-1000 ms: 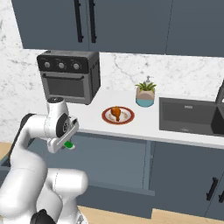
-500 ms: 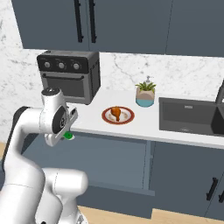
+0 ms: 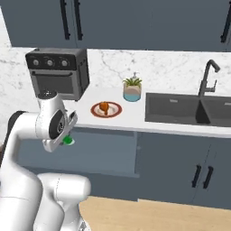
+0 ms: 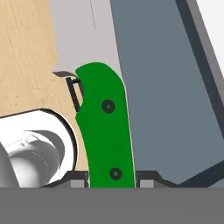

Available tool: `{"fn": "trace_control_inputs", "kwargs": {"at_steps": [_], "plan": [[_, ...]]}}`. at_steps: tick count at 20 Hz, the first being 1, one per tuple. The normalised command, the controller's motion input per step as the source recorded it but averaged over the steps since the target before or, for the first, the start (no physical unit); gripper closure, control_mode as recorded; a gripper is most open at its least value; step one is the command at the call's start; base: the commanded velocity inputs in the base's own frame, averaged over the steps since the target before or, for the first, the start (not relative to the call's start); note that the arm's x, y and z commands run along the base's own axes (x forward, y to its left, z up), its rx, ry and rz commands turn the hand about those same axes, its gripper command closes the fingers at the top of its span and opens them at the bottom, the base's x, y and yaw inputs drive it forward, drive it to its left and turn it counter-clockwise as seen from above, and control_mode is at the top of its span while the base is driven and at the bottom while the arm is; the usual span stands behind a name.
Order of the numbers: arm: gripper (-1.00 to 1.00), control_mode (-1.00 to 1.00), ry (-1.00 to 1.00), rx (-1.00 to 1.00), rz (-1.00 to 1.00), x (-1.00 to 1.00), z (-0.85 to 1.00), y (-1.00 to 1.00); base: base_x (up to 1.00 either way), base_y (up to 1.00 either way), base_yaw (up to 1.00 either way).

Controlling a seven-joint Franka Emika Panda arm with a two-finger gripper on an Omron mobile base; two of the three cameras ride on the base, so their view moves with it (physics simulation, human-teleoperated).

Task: Pick up the knife from the drawer and place it on the cutting board. Then place the meat from the plate to the cutting board.

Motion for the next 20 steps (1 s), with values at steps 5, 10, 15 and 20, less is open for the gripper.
{"fn": "trace_control_inputs", "kwargs": {"at_steps": [5, 10, 15, 20], "plan": [[1.0, 1.0, 0.0, 0.0, 0.0, 0.0, 0.0, 0.0, -0.29, -0.74, -0.52], [1.0, 1.0, 0.0, 0.0, 0.0, 0.0, 0.0, 0.0, 0.0, -0.69, -0.64], [1.0, 1.0, 0.0, 0.0, 0.0, 0.0, 0.0, 0.0, 0.53, -0.75, -0.51], [1.0, 1.0, 0.0, 0.0, 0.0, 0.0, 0.0, 0.0, 0.99, -1.0, -0.03]]}}
